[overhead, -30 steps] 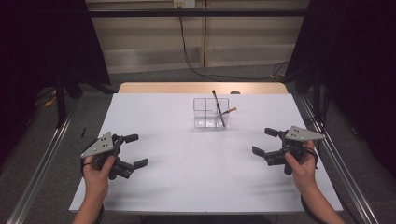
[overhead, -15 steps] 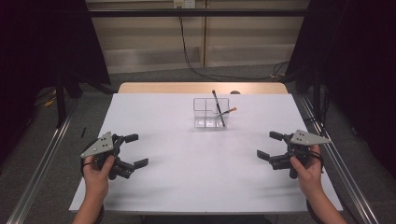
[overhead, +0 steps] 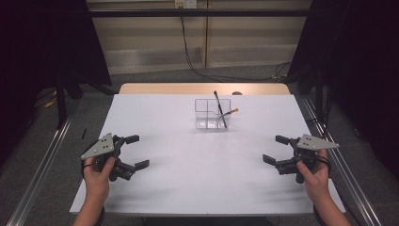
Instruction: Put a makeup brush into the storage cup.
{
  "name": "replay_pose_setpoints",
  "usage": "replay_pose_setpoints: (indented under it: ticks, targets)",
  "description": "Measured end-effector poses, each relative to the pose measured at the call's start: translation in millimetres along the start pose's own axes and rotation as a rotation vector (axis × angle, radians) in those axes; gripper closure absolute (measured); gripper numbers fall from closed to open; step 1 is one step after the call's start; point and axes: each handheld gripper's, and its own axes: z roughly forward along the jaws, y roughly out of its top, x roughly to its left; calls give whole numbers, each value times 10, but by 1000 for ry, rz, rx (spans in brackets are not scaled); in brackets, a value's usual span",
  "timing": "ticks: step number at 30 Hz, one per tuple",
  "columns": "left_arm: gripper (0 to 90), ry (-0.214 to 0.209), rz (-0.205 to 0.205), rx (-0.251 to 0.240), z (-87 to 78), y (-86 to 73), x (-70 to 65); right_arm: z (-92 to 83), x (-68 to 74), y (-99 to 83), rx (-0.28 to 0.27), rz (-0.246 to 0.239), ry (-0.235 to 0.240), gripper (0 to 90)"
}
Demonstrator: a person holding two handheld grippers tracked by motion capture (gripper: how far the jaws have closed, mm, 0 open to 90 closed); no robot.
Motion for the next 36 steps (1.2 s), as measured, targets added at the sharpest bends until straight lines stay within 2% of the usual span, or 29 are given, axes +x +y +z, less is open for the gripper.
replay_pose_setpoints:
  ticks: [26, 36]
  targets:
    - [5, 4, 8, -1, -14, 3, 8, -133, 27, -99, 4, 9, -11, 45]
    - [5, 2, 6, -3, -1, 2, 6, -191, 33, -112, -13, 9, -14, 45]
